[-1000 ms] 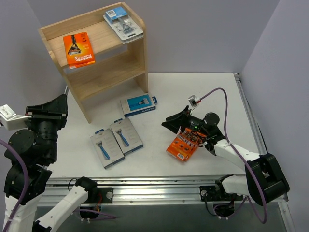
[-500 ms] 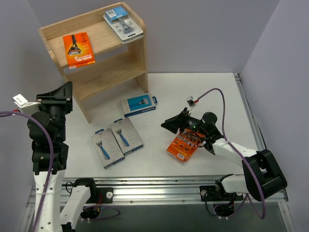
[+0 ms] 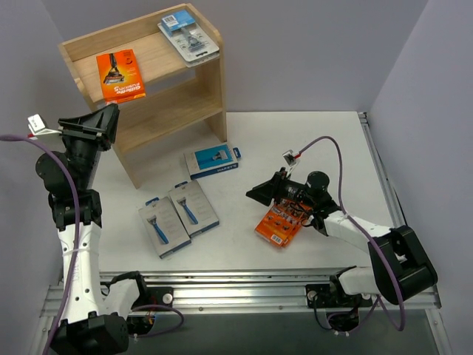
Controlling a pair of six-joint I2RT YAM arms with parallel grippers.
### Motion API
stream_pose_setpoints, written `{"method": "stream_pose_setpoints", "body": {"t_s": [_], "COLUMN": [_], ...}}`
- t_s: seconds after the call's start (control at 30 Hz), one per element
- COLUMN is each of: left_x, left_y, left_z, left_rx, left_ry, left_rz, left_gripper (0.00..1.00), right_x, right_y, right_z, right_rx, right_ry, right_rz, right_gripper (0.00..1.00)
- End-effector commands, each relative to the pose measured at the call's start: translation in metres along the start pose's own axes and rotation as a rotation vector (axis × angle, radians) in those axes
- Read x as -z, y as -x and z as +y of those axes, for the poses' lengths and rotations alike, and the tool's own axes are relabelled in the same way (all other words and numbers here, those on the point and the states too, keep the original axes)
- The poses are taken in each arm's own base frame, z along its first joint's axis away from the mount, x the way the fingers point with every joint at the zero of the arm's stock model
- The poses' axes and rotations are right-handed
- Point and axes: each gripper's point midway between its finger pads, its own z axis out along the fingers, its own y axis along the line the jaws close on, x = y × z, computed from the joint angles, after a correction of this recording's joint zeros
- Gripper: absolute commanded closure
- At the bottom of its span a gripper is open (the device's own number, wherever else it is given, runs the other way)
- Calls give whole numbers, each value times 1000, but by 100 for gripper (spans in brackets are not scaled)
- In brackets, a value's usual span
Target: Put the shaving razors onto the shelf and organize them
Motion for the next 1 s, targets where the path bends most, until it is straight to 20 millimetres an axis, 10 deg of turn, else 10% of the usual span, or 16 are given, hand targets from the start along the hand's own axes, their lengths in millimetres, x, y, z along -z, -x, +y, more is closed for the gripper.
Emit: {"method": "stream_pose_setpoints", "body": {"t_s": [0.0,0.97], "left_x": [3,-21], "left_y": [-5,15], "left_z": [-47,1], "left_rx": [-7,-41], "left_ry": [-152,118], "left_rz": [60,64], "left_gripper": [61,48], "right_x": [-3,-5], "right_y": [15,3], "right_z": [6,-8], "right_rx": [61,26], "right_ry": [27,-14], "right_rz": [-22,16], "right_gripper": [45,46]}}
